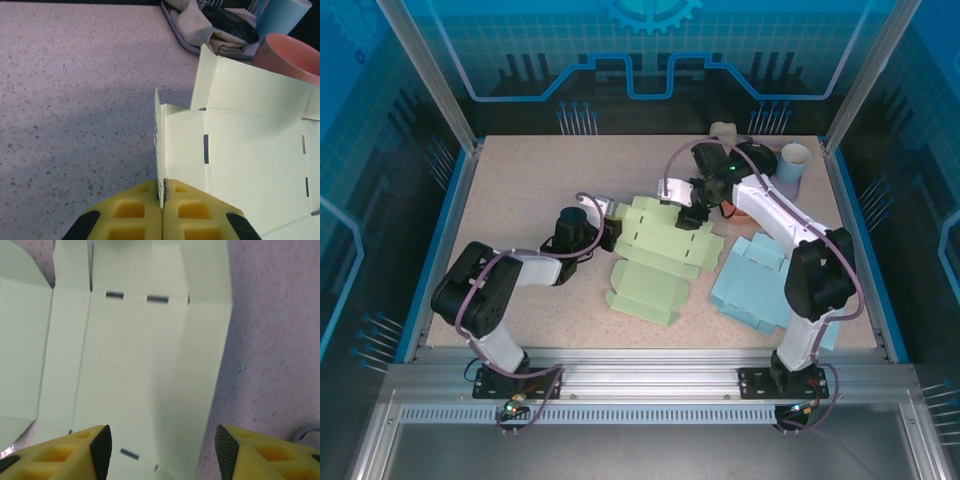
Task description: Fold the paper box
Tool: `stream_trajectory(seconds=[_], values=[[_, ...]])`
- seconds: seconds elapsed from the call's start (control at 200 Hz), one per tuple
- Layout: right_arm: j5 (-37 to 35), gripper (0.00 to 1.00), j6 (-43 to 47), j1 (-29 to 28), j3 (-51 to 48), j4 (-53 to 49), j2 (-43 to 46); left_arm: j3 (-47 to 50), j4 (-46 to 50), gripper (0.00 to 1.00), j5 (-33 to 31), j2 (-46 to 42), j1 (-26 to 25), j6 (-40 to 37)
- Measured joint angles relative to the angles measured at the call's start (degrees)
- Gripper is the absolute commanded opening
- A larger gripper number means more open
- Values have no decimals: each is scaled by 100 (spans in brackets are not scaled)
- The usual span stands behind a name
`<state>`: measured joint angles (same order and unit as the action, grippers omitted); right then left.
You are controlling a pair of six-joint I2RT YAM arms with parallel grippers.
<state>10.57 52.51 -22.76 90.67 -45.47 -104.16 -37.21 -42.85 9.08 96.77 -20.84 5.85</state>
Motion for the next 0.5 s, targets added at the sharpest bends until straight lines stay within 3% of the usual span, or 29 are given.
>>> stream_trajectory(seconds=[0.5], values=[[-28, 58, -407, 380, 673, -308, -734, 37, -278, 0, 57, 0, 37, 15]])
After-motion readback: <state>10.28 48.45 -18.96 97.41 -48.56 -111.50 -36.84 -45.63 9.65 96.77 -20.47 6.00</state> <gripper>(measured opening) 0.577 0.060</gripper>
